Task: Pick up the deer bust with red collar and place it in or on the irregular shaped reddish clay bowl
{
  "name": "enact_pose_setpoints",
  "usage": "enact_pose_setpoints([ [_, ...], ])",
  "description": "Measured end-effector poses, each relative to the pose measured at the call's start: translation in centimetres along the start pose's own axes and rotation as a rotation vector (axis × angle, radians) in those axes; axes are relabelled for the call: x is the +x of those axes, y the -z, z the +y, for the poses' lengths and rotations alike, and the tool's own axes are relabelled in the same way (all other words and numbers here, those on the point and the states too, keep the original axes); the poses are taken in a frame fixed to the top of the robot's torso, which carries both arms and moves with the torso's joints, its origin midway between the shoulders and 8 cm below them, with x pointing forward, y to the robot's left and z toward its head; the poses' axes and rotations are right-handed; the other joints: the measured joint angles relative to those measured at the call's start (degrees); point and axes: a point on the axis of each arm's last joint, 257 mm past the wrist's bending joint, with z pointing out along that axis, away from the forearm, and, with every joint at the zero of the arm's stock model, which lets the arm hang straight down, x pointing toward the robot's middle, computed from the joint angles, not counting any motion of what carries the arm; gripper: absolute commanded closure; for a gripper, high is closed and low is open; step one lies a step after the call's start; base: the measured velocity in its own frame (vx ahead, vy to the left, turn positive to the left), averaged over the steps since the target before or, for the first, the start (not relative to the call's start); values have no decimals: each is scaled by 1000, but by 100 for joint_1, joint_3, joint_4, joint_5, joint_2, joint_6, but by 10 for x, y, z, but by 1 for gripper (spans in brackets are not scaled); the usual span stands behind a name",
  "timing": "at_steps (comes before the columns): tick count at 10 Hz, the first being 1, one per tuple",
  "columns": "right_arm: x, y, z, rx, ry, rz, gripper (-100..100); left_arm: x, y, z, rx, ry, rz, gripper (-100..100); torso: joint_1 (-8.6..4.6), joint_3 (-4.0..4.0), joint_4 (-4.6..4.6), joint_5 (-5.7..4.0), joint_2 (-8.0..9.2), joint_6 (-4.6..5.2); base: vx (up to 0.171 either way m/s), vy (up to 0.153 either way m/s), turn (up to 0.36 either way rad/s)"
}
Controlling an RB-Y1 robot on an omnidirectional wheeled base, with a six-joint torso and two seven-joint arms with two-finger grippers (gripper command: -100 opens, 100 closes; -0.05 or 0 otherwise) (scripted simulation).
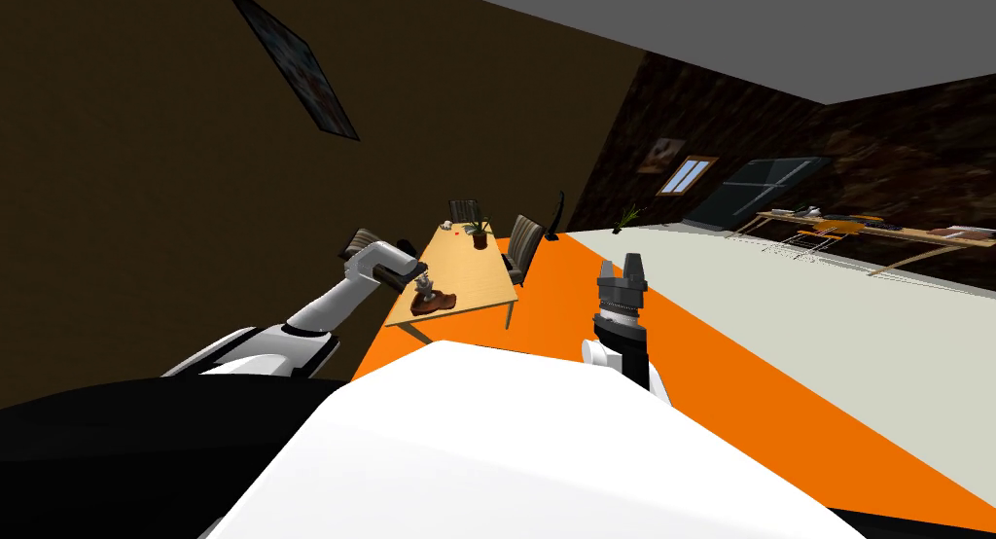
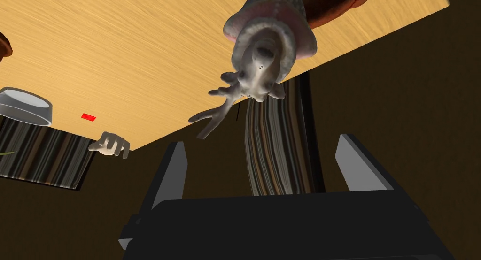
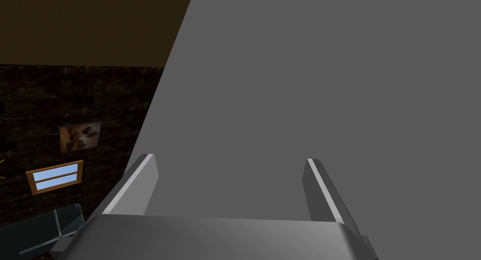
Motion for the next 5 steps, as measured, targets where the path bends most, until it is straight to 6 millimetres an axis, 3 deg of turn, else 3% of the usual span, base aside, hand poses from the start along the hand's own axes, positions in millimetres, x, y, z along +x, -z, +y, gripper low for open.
enact_pose_setpoints([
  [1,0,0,0,0,0,0,0,-4,-5,8,-24,16,5,-100,1,-7,-3,0,-12,0,13,2,-3],
  [2,0,0,0,0,0,0,0,-4,-9,15,-40,26,9,-100,1,-10,-4,0,-16,0,-93,-15,-221],
  [3,0,0,0,0,0,0,0,-10,-11,7,-23,12,-1,-100,-9,3,0,-2,9,9,-126,-24,-132],
  [5,0,0,0,0,0,0,0,-24,-10,-10,3,9,-17,-100,-7,10,4,-3,16,0,-47,-4,19],
])
